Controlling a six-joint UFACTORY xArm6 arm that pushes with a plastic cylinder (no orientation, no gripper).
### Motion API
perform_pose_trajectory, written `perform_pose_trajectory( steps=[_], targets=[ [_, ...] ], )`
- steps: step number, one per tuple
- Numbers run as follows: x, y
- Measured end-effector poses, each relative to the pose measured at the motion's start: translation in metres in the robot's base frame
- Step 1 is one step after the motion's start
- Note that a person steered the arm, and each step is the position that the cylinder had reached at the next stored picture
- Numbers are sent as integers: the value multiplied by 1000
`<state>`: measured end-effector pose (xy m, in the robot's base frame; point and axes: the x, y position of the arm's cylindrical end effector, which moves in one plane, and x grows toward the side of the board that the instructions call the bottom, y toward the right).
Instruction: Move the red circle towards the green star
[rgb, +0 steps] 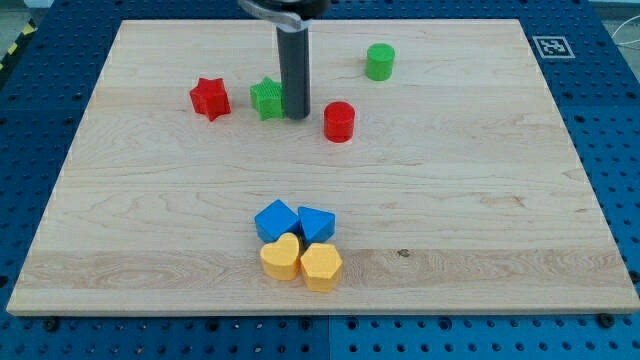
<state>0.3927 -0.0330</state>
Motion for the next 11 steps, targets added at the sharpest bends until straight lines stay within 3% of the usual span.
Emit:
perform_pose_trajectory(
  steps=[1,4,10,11],
  targets=[
    [38,3],
    [45,90],
    [10,72],
    [24,72]
  ],
)
